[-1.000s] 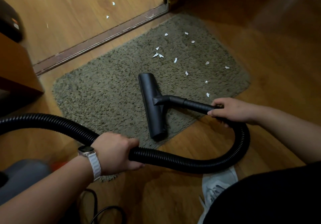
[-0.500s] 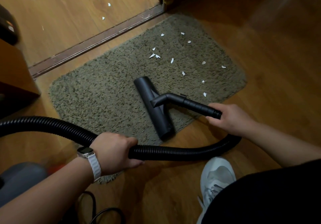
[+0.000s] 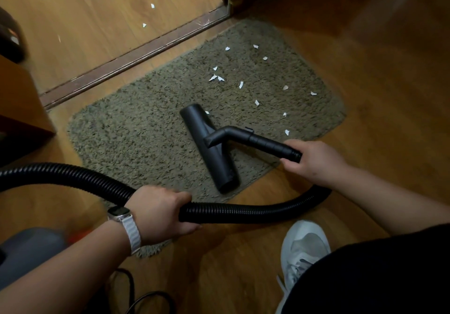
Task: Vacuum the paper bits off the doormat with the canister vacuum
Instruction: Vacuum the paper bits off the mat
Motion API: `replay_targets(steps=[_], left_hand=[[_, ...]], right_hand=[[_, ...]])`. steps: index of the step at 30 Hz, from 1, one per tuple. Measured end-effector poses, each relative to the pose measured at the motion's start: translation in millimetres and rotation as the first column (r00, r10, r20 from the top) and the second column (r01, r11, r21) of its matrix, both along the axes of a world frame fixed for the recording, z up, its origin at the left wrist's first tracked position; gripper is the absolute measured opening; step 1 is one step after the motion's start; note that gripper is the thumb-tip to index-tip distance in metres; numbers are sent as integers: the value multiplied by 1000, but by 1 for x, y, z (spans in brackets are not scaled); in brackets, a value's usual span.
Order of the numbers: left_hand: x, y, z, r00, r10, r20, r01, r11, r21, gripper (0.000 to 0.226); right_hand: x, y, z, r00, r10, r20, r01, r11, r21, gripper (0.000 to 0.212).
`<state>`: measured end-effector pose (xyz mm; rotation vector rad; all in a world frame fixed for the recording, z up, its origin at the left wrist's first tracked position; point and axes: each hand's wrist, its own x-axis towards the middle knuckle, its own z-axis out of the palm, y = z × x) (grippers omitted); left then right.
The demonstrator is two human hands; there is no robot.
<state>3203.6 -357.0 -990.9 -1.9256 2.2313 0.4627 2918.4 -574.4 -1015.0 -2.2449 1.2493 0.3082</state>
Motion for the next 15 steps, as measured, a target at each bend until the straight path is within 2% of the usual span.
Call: replay_targets(steps=[3, 6, 8, 15], left_hand=[[1, 0, 0, 1000, -11, 18, 12, 1000, -23, 56], [1, 0, 3, 997, 73, 28, -73, 997, -3, 69], [2, -2, 5, 994, 106, 34, -106, 994, -10, 74], [7, -8, 9, 994, 110, 3, -109, 989, -104, 60]], right_hand=[[0, -1, 1, 995, -83, 62, 82, 996, 18, 31], [-5, -12, 2, 966, -228, 124, 226, 974, 30, 21], [-6, -23, 0, 956, -268, 120, 271, 963, -3, 24], [25, -32, -4, 979, -198, 53, 200, 979, -36, 30]])
